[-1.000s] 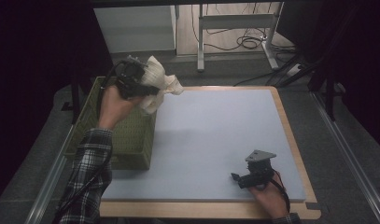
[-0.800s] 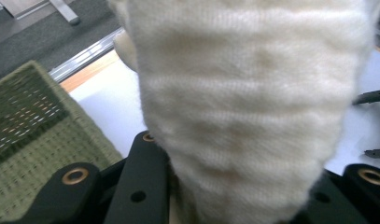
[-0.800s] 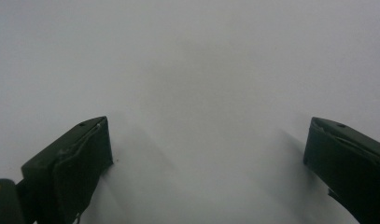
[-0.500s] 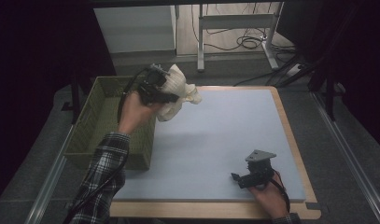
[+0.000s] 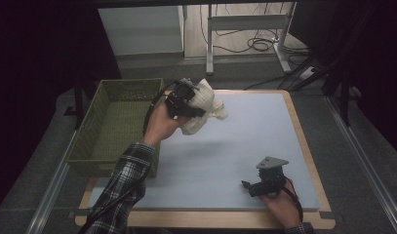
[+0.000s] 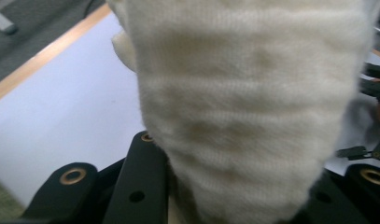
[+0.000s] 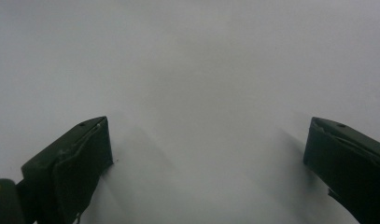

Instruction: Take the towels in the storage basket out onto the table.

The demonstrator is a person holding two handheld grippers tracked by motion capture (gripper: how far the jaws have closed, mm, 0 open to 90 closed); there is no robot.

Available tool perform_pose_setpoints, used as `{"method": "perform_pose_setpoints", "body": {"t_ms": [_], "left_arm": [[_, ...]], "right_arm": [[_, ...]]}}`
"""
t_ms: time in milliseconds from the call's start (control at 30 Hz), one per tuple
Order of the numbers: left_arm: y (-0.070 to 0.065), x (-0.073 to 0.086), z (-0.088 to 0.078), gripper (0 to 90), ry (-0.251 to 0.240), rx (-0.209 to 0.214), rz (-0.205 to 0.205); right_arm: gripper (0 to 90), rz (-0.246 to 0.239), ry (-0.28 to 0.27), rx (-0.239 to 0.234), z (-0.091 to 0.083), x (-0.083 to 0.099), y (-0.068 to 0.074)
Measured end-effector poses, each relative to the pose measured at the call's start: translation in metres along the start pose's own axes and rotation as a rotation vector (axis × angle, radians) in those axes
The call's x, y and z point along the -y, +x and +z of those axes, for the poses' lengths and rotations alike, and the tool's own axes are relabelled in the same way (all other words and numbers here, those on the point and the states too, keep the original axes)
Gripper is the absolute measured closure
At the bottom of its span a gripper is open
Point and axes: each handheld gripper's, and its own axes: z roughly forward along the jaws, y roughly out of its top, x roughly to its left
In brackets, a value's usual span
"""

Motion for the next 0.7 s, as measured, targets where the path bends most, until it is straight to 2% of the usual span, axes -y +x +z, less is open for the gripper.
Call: {"method": "perform_pose_setpoints", "body": {"t_ms": [300,433,467,500,533,633,700], "left_arm": [[-0.022,-0.004,0.029,71.3,0.025,0.052,0.040],[-0.028,-0.001,0.049,70.8,0.038,0.077,0.037],[-0.028,-0.001,0.049,70.8,0.038,0.077,0.037],[-0.030,0.002,0.059,70.6,0.046,0.090,0.033],[-0.030,0.002,0.059,70.5,0.046,0.090,0.033],[-0.034,0.009,0.080,70.4,0.067,0.103,0.032],[-0.035,0.011,0.085,69.9,0.073,0.103,0.034]], "right_arm": [[1.1,-0.001,0.000,0.000,0.000,0.000,0.000],[1.1,0.000,0.000,0.000,0.000,0.000,0.000],[1.1,0.000,0.000,0.000,0.000,0.000,0.000],[1.2,0.000,0.000,-0.001,0.000,0.000,0.000],[1.1,0.000,0.000,-0.001,0.000,0.000,0.000],[1.2,0.001,0.000,-0.001,0.000,0.000,0.000],[1.2,0.000,0.000,-0.001,0.000,0.000,0.000]]}}
